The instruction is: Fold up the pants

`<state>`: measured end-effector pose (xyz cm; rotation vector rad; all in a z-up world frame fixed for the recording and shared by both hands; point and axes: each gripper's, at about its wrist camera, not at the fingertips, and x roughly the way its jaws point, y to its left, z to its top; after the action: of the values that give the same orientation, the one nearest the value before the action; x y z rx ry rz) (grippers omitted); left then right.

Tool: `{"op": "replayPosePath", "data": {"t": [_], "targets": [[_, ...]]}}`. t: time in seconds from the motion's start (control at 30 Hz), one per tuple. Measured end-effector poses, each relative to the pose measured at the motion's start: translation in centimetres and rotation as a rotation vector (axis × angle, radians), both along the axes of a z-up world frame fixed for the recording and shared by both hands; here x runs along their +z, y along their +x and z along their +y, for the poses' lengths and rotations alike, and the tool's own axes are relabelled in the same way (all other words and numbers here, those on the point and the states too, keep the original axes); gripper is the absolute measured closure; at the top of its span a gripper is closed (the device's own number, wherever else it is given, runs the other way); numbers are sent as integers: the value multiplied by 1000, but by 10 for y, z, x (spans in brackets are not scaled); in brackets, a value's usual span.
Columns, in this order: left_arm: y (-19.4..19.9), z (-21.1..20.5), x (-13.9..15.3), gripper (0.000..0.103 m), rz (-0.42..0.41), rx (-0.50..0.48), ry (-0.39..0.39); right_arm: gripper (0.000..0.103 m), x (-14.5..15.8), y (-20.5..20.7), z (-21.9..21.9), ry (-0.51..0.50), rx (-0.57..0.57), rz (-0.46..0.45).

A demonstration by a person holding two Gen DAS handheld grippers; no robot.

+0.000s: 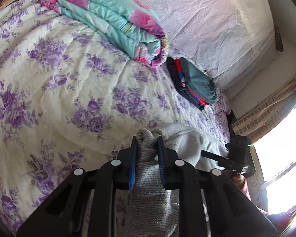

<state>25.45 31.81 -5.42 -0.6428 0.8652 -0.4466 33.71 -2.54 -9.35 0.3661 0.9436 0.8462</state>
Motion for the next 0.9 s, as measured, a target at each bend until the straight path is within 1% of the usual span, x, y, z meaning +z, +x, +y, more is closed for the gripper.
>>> {"op": "replayPosePath", "data": {"t": [0.07,0.1,0.17,0.23,0.27,0.3,0.33,0.37,0.43,0.47,0.53,0.57,0.6,0.67,0.7,0.73,0.8,0.9], "targets": [[4,2,-7,85,35,6,-10,3,13,-22,-3,69,21,-10],[6,3,-10,85,49,7,-22,3,22,-38,0,102,56,-21],[7,5,-12,85,62,8,-43,3,31,-69,11,124,124,-35],[6,5,-13,84,65,7,-50,3,30,-97,30,150,215,-15],[4,5,-12,83,67,4,-48,3,27,-107,40,143,244,-4],[2,6,-12,79,70,7,-44,3,25,-116,52,142,275,2],[-2,9,-12,76,77,31,-37,3,24,-120,63,147,304,7],[-6,13,-11,70,80,49,-40,3,22,-121,74,133,327,8],[-18,26,-13,68,95,84,-79,3,14,-112,87,62,314,13],[-25,32,-15,68,109,102,-93,3,4,-102,92,32,294,36],[-52,44,-17,68,139,138,-107,3,-17,-83,97,-30,255,123],[-71,48,-15,68,145,151,-91,4,-21,-80,98,-38,265,111],[-88,51,-13,68,147,161,-72,4,-19,-81,101,-52,276,82],[-118,57,-10,68,156,181,-58,3,-17,-85,105,-88,278,62],[-138,60,-8,68,163,192,-62,3,-18,-87,106,-96,275,49],[-150,61,-8,68,168,198,-71,3,-18,-89,106,-102,279,37],[-178,58,-9,68,173,196,-107,3,-18,-90,106,-100,288,20],[-193,39,-16,68,187,173,-122,3,-19,-86,102,-72,291,28]]}}
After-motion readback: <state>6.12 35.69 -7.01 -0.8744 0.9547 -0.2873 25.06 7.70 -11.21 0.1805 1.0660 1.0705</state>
